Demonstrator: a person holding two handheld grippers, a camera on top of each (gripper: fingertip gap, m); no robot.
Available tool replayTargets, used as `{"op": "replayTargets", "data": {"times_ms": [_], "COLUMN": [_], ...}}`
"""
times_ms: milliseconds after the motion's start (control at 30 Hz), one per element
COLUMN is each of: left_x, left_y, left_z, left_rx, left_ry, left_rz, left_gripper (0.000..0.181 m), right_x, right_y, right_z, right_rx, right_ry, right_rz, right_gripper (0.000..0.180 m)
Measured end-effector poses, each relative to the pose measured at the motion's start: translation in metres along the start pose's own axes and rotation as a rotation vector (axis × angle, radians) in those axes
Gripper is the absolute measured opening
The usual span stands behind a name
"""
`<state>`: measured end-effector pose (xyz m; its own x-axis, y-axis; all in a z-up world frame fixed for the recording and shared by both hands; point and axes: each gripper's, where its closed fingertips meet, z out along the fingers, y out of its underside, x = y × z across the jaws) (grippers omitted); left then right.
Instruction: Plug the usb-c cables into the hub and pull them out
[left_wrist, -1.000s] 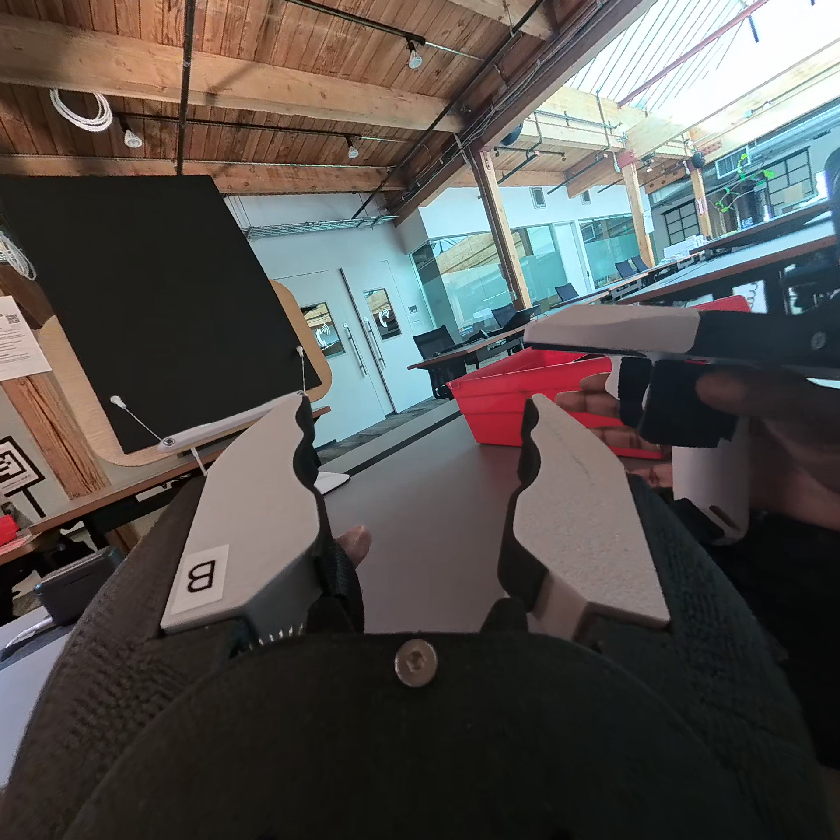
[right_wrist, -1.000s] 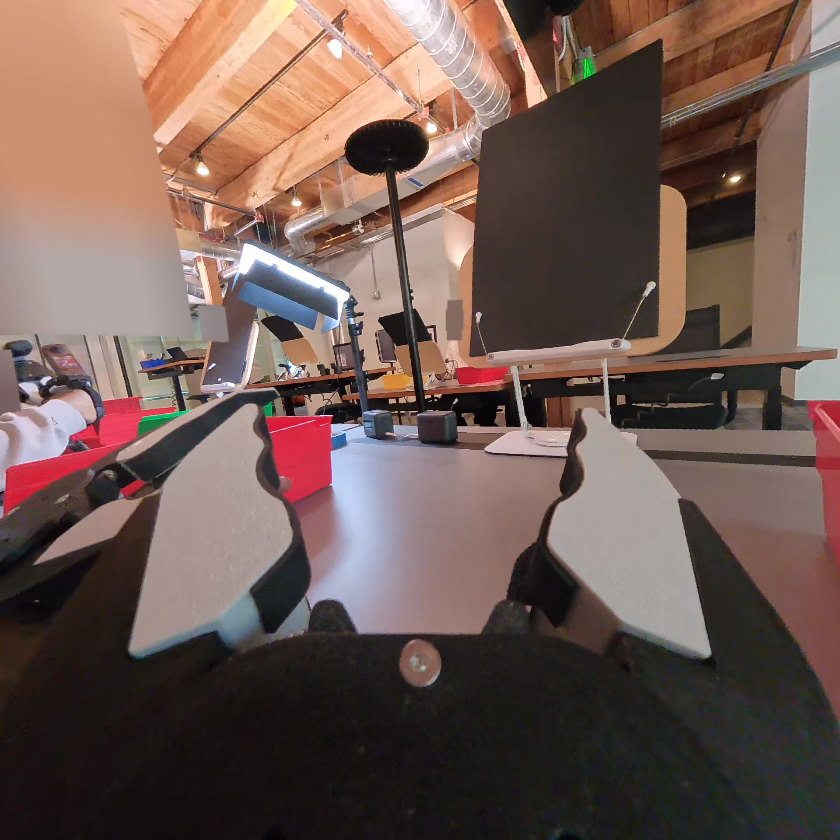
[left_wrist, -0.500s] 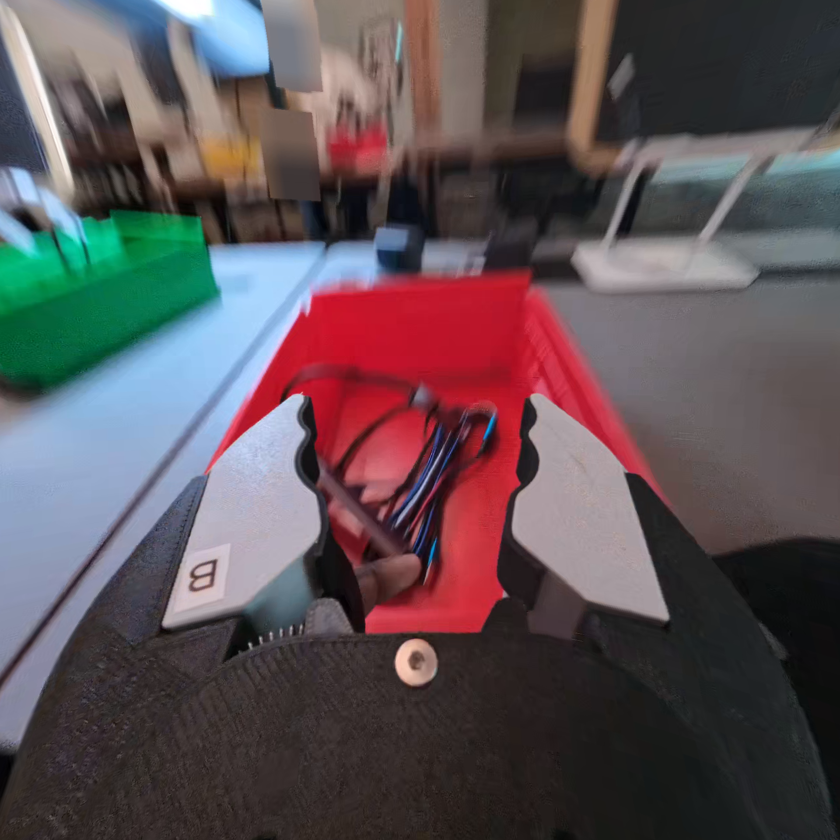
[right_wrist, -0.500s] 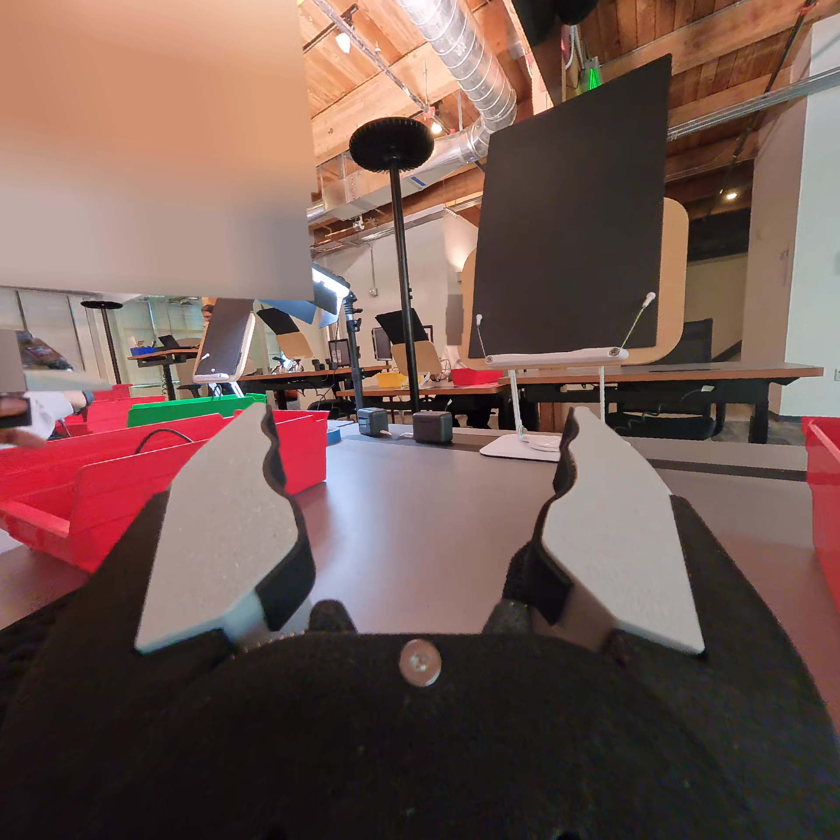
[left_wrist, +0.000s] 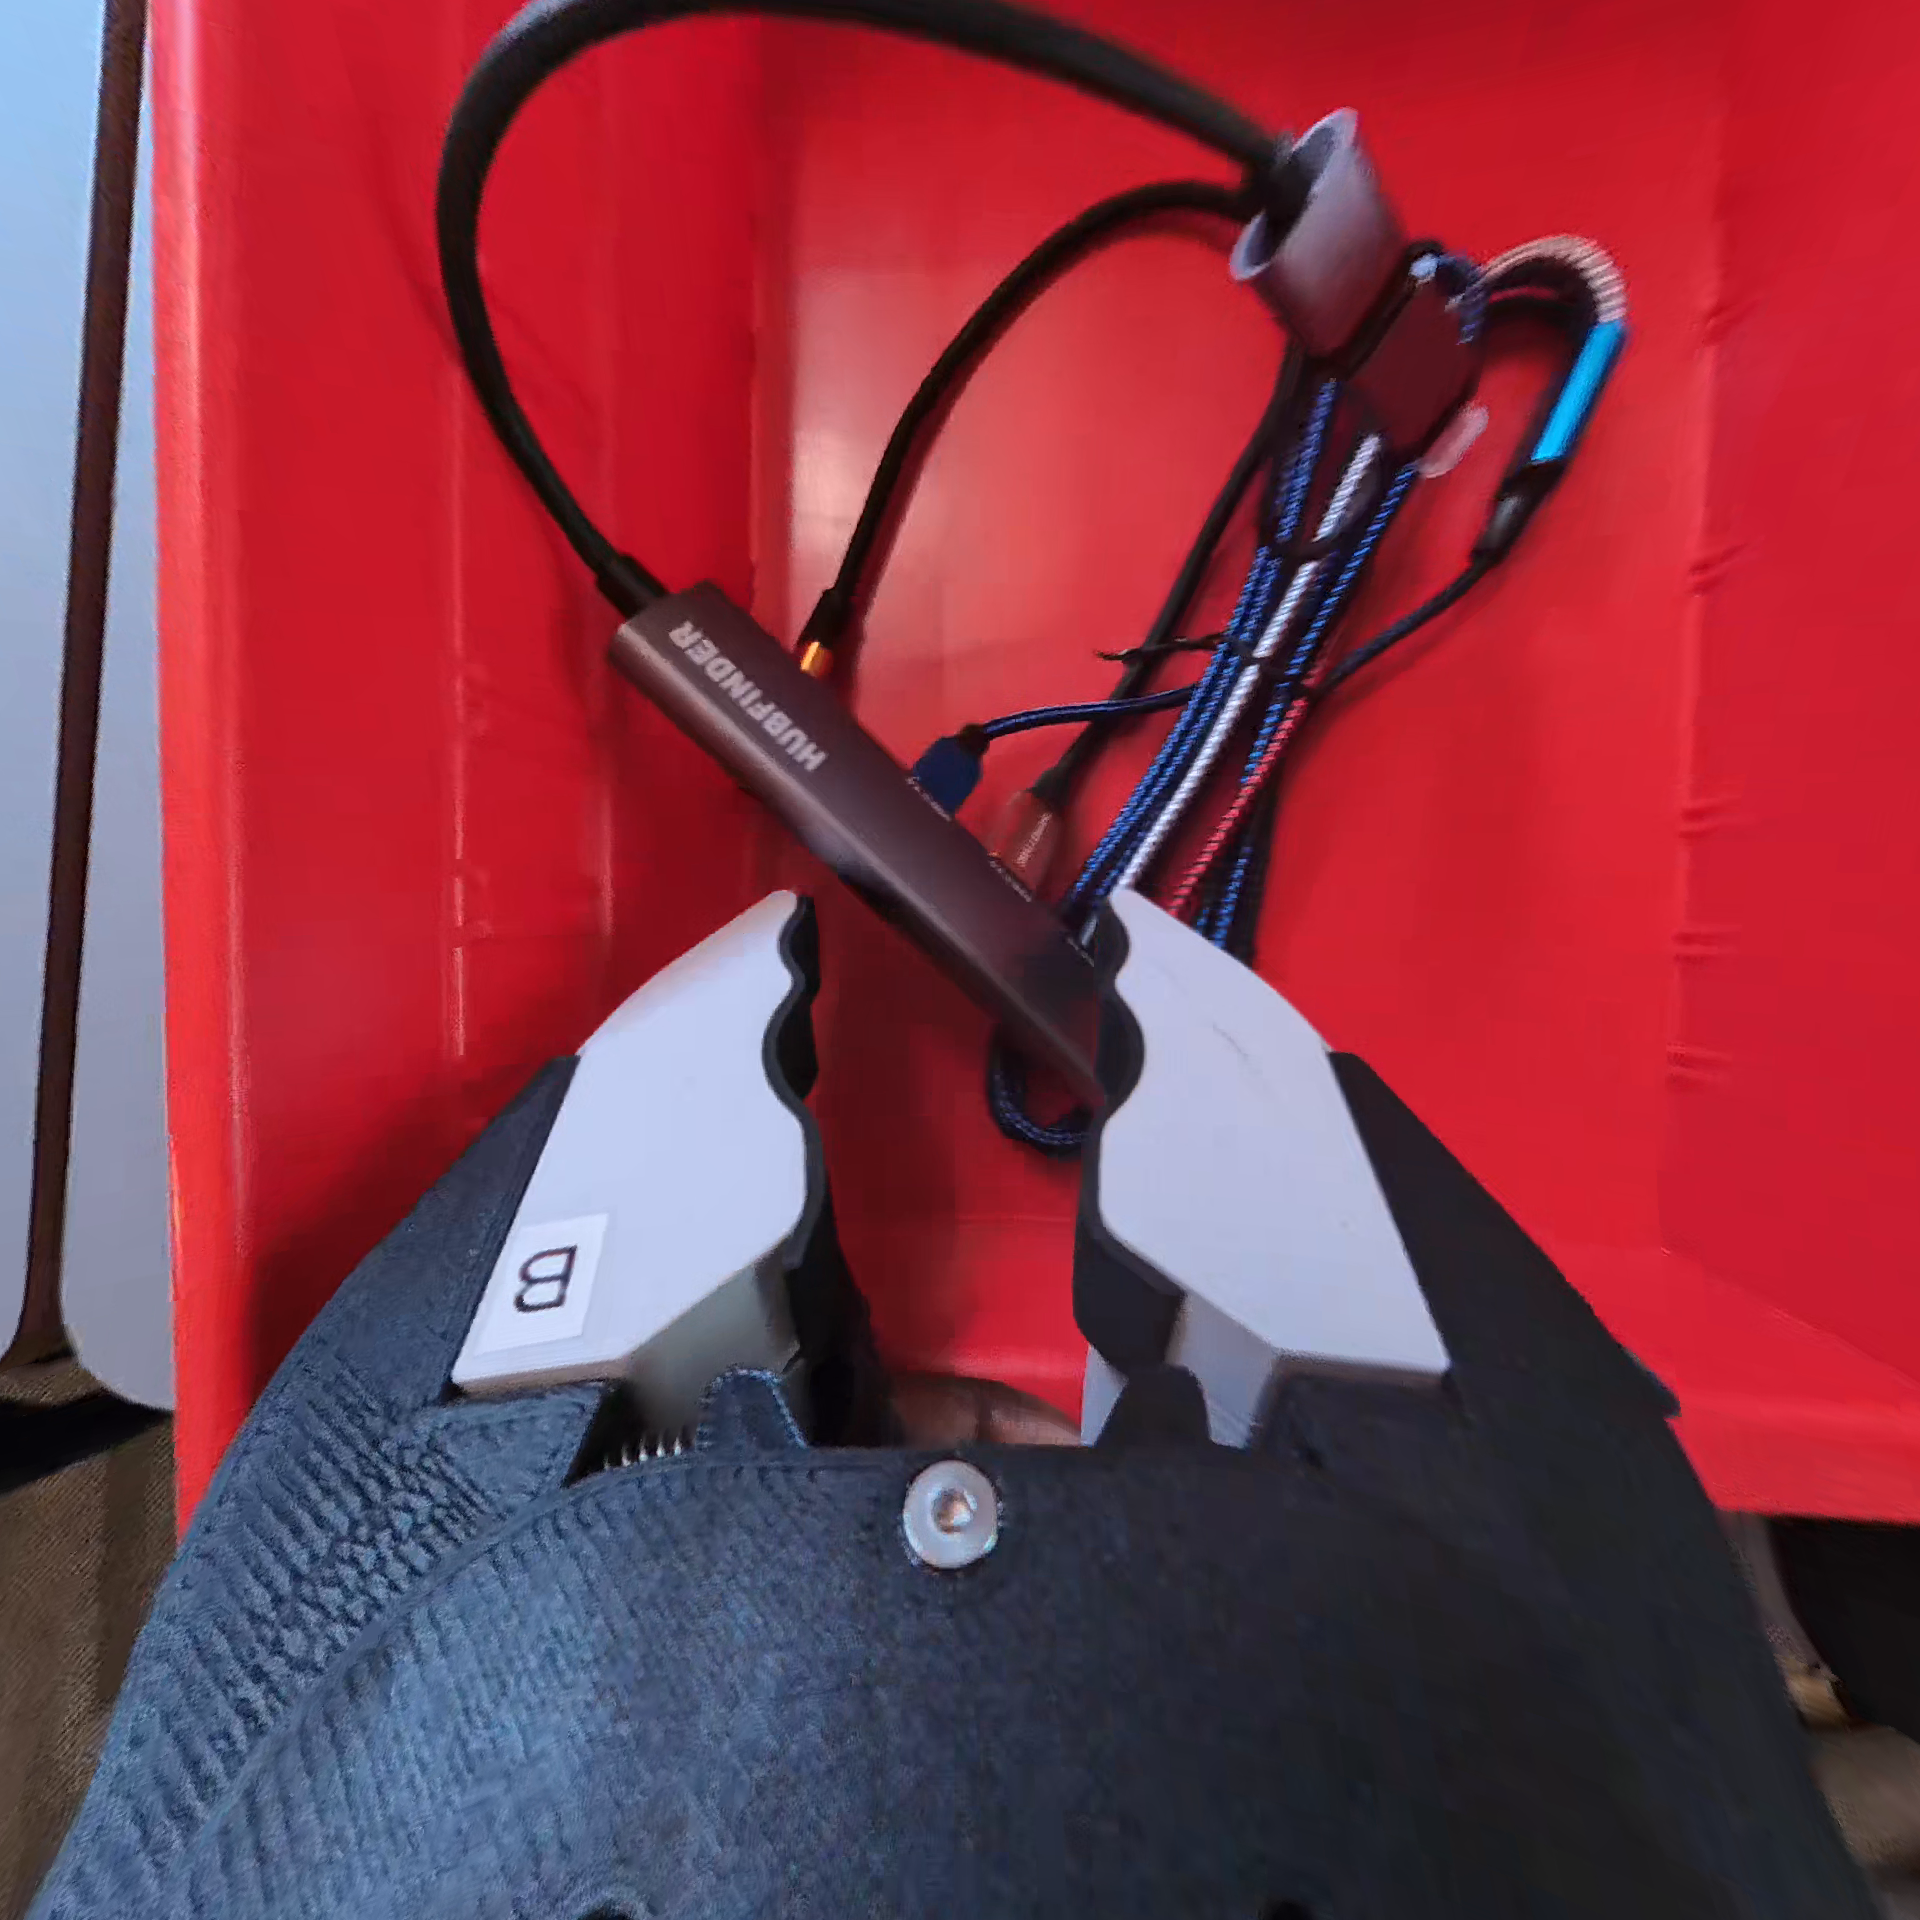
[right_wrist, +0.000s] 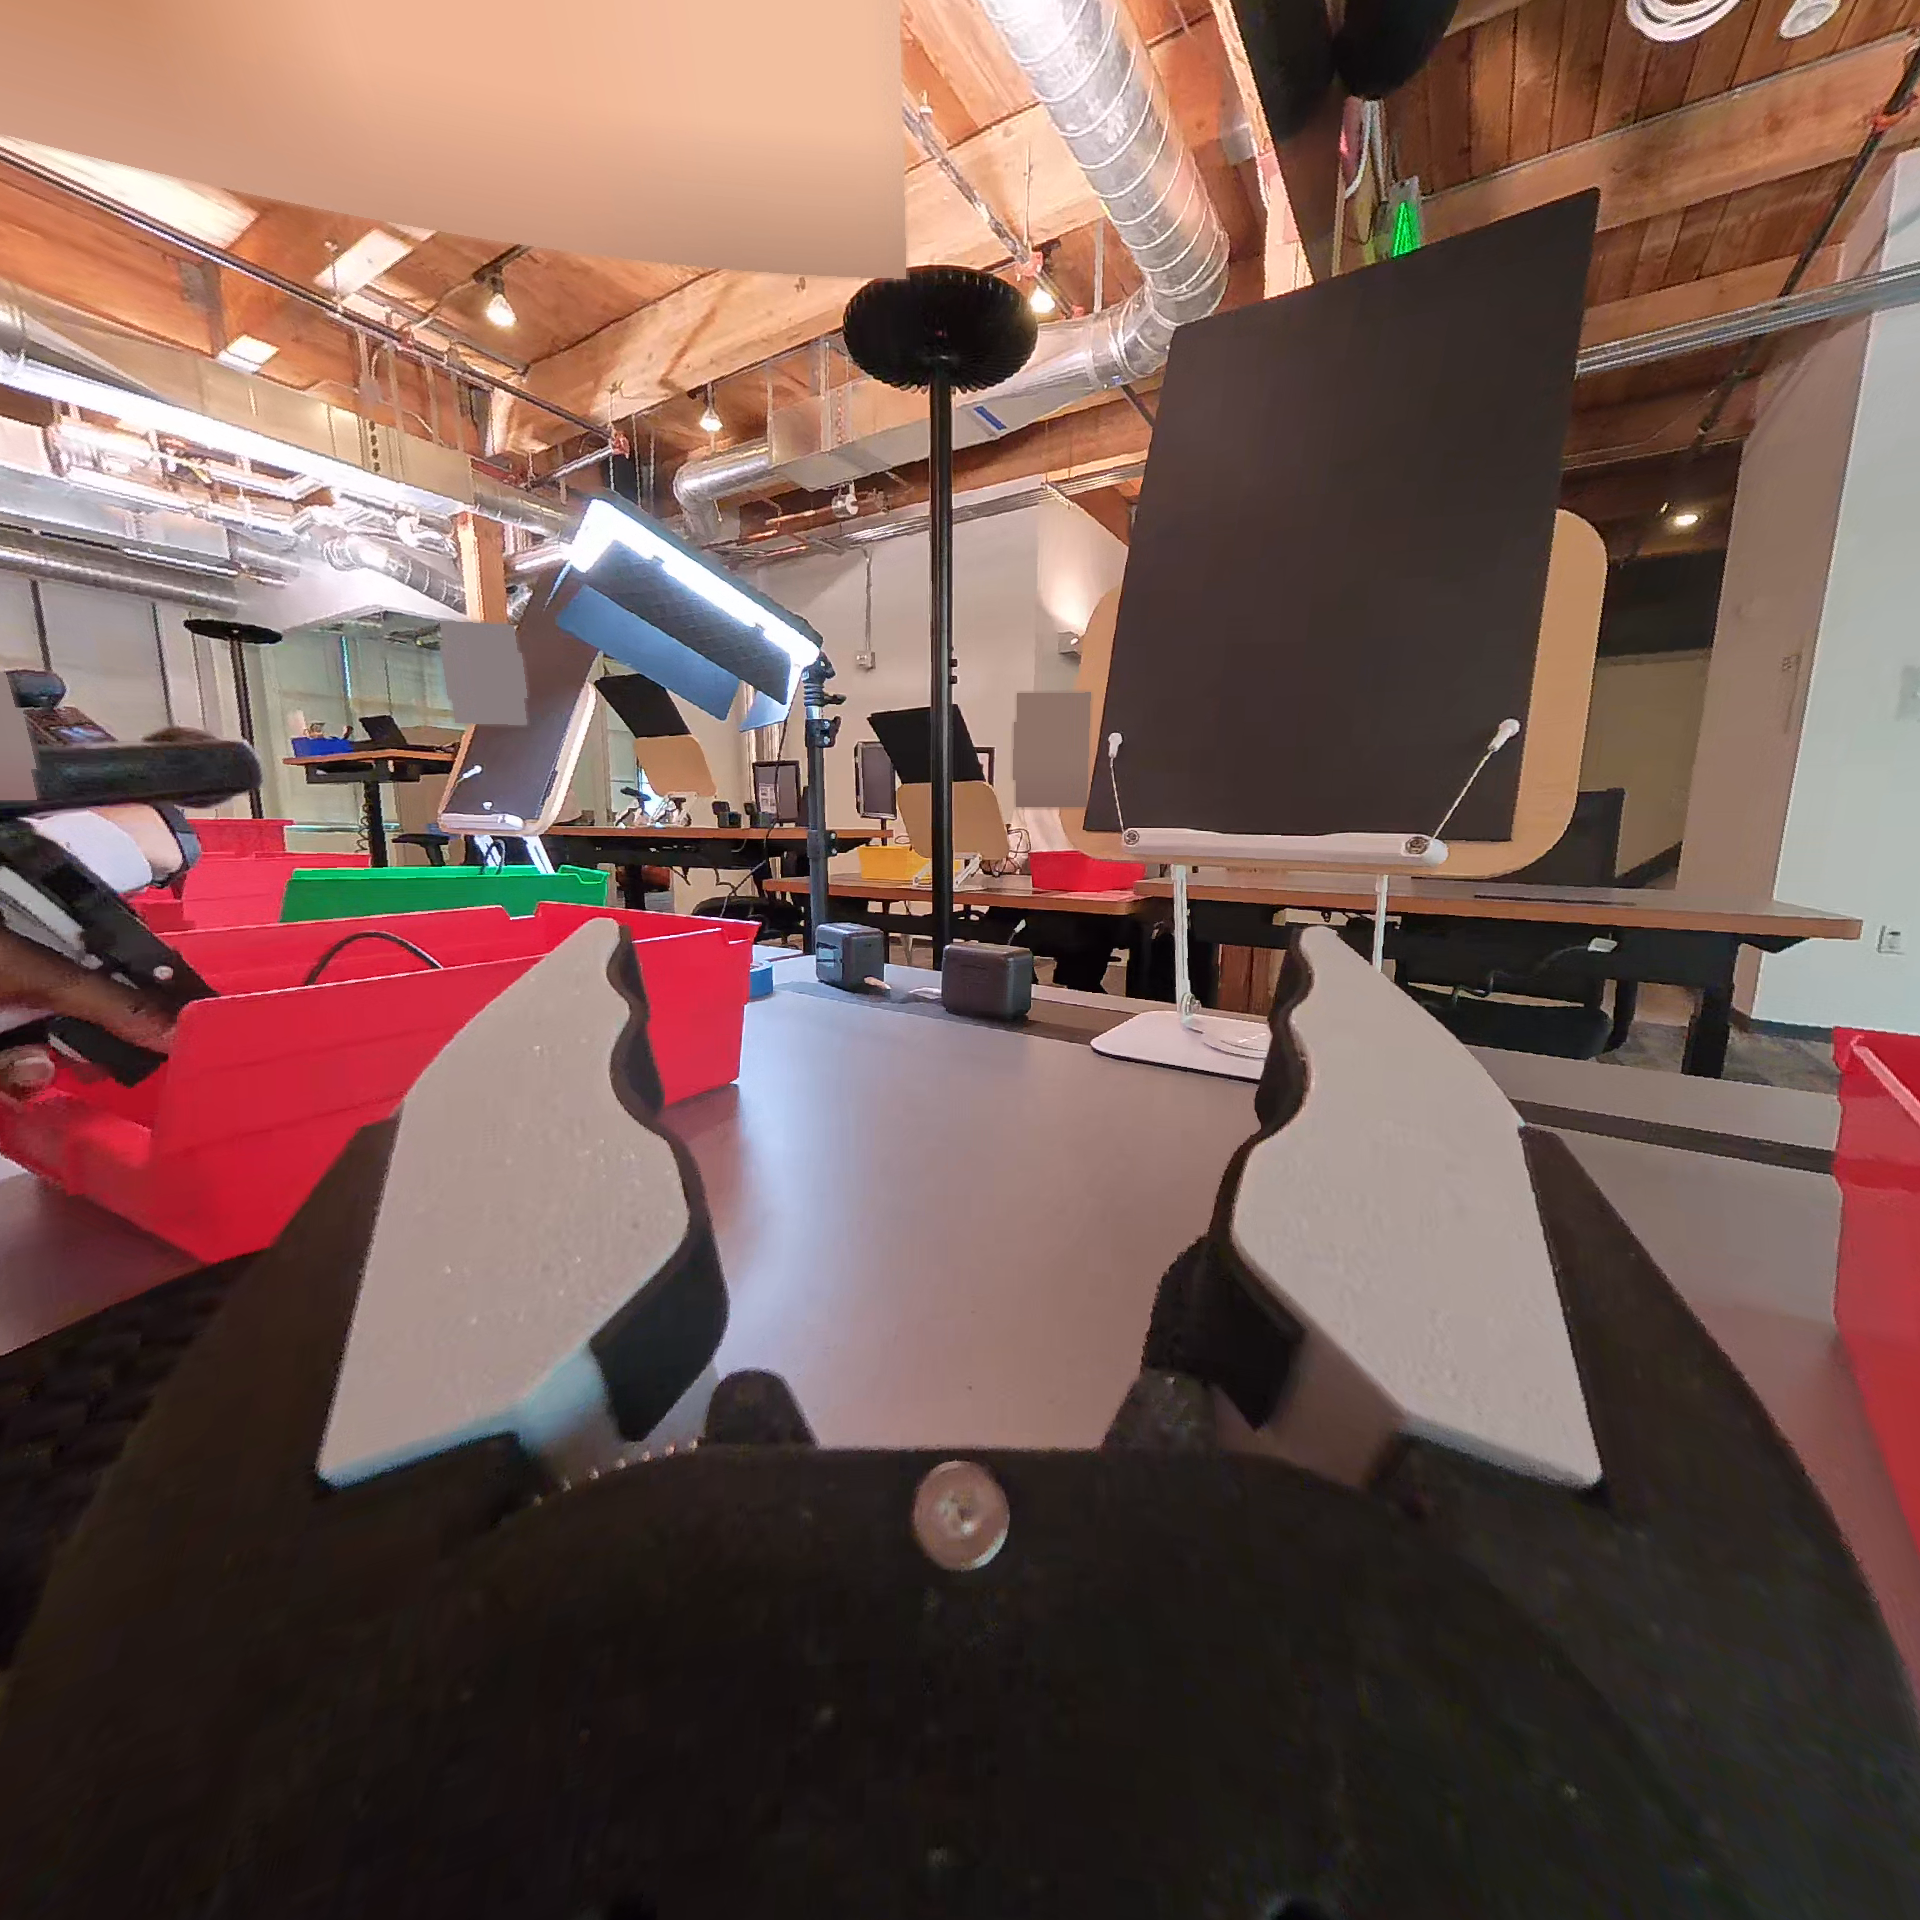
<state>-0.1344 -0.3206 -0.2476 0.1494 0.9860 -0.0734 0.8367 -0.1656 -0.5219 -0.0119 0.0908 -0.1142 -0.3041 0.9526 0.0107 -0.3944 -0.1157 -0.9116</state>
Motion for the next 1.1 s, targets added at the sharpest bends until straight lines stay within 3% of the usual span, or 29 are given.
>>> {"op": "replayTargets", "data": {"times_ms": [67,200,300,500,733,1100], "left_x": [-0.002,0.003,0.004,0.024,0.04,0.059], "left_y": [-0.001,-0.008,-0.032,-0.076,-0.097,-0.099], "left_z": [0.005,0.005,-0.01,-0.059,-0.128,-0.184], "left_rx": [-0.003,0.049,0.263,0.683,1.135,1.388], "left_ry": [-0.014,-0.007,-0.046,-0.06,0.345,0.662], "left_rz": [0.008,0.049,0.088,0.208,-0.084,-0.198], "left_gripper": [0.049,0.025,0.009,0.008,0.008,0.008], "right_x": [0.001,0.002,0.002,0.002,0.001,-0.001], "right_y": [0.0,-0.001,-0.001,0.0,0.0,0.001], "right_z": [0.0,-0.001,-0.001,-0.001,-0.001,-0.001], "right_rx": [0.003,0.006,0.007,0.004,0.004,0.002], "right_ry": [0.002,0.003,0.004,0.003,0.003,0.002], "right_rz": [0.006,0.018,0.02,0.016,0.011,-0.009], "right_gripper": [0.112,0.111,0.109,0.106,0.104,0.102]}}
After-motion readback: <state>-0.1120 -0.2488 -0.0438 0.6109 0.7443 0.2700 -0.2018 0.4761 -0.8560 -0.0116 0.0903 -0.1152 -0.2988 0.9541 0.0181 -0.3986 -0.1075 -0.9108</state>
